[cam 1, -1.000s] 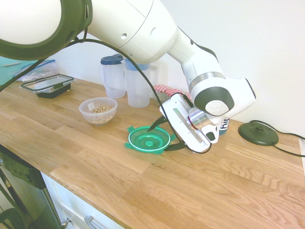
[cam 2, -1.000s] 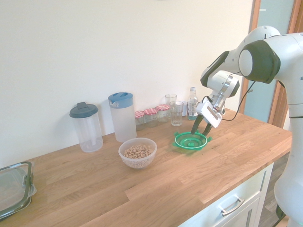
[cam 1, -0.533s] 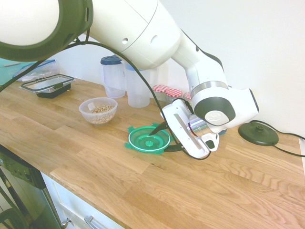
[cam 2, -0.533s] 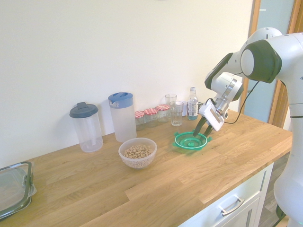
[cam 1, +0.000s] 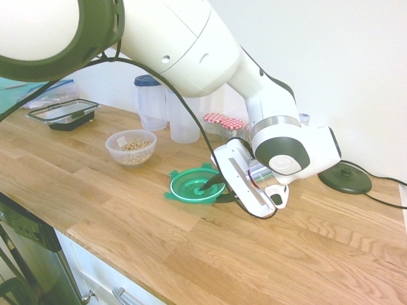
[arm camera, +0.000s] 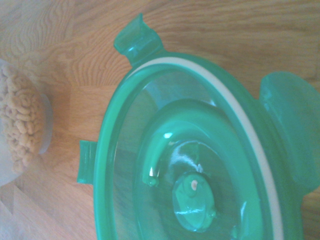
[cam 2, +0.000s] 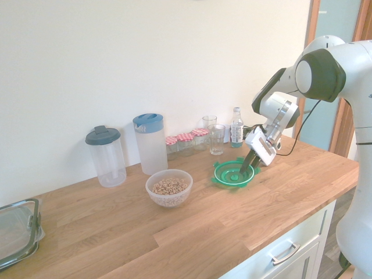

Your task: Cover the lid of food container

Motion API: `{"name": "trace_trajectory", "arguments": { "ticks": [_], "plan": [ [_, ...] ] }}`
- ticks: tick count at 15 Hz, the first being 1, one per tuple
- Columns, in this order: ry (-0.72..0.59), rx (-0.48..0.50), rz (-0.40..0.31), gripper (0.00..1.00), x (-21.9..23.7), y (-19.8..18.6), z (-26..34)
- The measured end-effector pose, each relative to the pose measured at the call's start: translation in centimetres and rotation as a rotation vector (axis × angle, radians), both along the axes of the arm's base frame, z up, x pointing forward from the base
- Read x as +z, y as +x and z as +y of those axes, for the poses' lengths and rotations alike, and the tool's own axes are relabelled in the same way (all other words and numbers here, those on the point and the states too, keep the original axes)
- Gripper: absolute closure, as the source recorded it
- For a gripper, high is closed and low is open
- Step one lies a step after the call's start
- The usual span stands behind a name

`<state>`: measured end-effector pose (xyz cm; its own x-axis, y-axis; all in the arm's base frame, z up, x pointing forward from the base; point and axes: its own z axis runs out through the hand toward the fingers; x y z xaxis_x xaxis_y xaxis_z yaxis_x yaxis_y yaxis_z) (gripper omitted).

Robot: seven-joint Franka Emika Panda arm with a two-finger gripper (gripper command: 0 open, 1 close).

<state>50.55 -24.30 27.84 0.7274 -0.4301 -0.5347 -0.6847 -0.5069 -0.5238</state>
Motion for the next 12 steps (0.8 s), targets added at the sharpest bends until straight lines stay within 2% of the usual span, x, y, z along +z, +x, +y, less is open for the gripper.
{"name": "trace_trajectory", "arguments": {
  "ticks": [5, 8, 10, 12],
  "plan": [
    [-0.035, 0.011, 0.007, 1.00, -0.1, -0.1, 0.2],
    [-0.068, 0.024, 0.068, 1.00, 0.2, -0.5, 0.2],
    [-0.109, 0.032, 0.074, 1.00, 2.3, -0.5, 0.3],
    [-0.171, 0.040, 0.079, 1.00, 7.7, -0.6, 0.9]
  ]
}}
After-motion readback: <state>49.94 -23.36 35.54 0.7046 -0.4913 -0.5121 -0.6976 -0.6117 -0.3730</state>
